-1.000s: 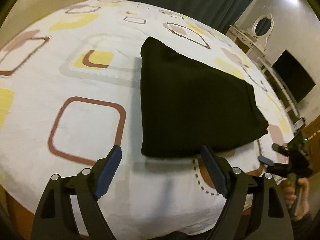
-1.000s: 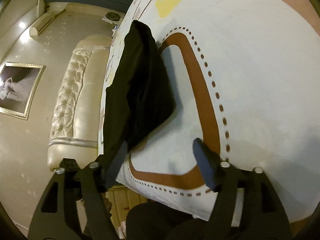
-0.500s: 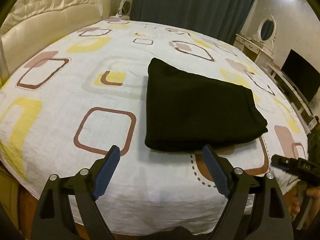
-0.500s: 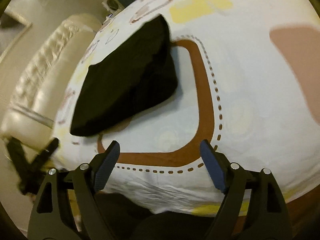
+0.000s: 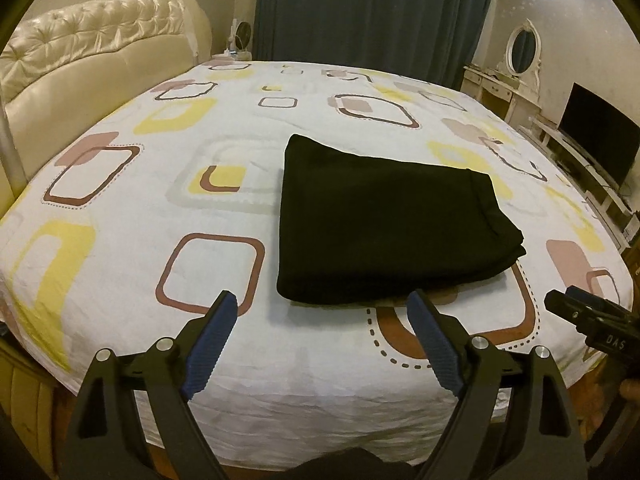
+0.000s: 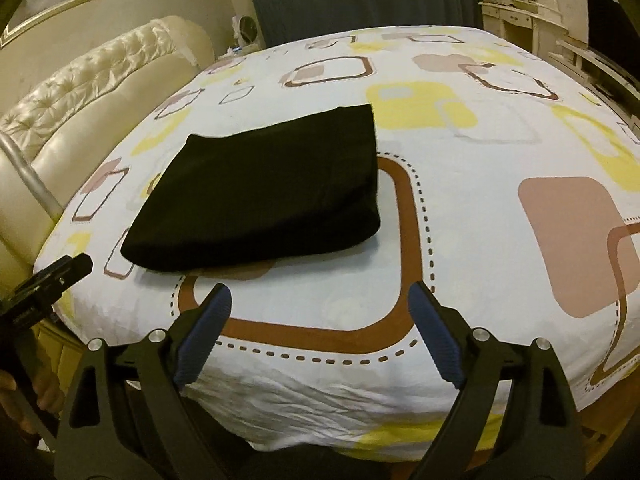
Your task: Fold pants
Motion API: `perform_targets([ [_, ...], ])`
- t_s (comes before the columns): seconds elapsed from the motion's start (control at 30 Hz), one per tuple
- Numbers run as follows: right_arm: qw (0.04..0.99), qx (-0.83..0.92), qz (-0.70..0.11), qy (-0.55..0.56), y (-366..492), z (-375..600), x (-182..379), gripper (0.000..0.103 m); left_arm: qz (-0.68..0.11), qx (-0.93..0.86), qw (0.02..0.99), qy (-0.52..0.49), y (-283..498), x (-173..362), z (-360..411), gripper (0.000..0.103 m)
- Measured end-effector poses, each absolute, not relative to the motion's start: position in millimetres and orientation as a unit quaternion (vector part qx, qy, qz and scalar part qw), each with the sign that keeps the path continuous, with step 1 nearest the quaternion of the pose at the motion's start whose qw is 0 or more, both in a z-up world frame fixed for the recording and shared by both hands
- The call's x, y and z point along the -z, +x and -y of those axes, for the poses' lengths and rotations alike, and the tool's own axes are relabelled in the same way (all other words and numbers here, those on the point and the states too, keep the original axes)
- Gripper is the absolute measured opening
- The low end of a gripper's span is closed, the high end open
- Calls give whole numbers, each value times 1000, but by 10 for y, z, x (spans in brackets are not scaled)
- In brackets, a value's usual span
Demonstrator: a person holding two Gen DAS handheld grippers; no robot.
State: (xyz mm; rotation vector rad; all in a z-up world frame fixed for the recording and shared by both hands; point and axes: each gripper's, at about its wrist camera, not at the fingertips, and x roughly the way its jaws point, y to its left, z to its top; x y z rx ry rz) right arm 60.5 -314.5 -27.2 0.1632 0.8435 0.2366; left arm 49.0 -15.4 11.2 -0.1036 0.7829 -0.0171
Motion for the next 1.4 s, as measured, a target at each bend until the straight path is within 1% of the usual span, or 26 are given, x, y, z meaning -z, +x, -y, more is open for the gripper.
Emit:
perform_targets([
  [0.23,901,-101,-411,93,623,3230,330,90,-379,0,924,-46,502,-112,150,86],
  [0.5,905,-100,-405,85,615,3215,317,90,-368,-7,930,-25,505,-114,208,86],
  [0.67,905,-101,-405,82,608,3198,317,90,-379,-10,925,-23,528,-84,214,86],
  [0.9,905,-102,-404,78,599,3176,309,90,-376,-16,926,-20,512,-96,226,86],
  [1.07,905,-105,-405,72,592,3153,309,90,-394,-21,919,-30,551,-58,211,86],
  [1.4,904,-108,-407,71,596,3137,309,90,-395,-34,918,-23,570,-70,192,86],
])
